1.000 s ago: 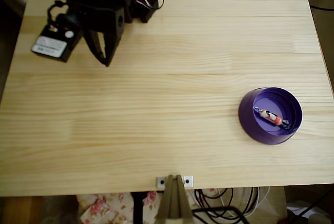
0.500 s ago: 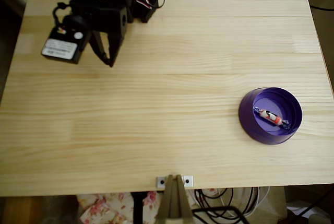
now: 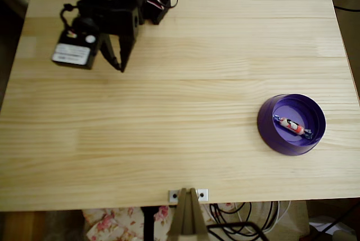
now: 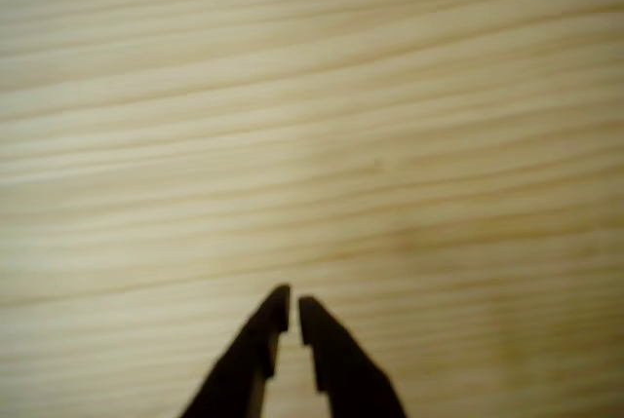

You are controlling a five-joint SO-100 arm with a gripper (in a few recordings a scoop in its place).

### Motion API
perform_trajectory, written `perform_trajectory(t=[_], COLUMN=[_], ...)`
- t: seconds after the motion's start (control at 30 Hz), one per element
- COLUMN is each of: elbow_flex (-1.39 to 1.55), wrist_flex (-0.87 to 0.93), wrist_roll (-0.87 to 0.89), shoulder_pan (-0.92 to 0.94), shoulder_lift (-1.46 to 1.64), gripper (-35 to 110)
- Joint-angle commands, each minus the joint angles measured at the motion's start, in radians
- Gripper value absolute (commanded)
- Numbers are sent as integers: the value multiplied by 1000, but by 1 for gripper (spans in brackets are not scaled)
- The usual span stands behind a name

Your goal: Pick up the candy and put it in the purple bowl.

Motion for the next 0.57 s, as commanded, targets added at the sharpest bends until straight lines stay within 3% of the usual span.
perform_trajectory(t=[0.0, 0.53], elbow_flex=[-15, -17], wrist_flex=[18, 23], wrist_roll=[-9, 26], shoulder_pan=[3, -44], shoulder_lift=[9, 9], gripper=[0, 0])
